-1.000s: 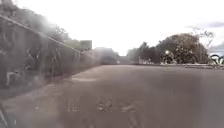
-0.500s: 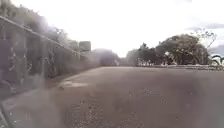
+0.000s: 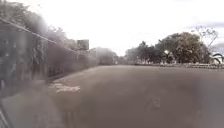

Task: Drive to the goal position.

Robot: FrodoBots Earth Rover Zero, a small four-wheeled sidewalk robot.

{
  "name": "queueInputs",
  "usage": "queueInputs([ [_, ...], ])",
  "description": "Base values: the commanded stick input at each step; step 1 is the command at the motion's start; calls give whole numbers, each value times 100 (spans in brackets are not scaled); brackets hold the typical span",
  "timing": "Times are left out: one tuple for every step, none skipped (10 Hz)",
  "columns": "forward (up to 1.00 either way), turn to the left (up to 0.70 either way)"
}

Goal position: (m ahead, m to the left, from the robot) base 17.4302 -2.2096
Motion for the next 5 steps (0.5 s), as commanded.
queueInputs([
  [100, 0],
  [100, 0],
  [100, 0],
  [100, 0],
  [100, 0],
])
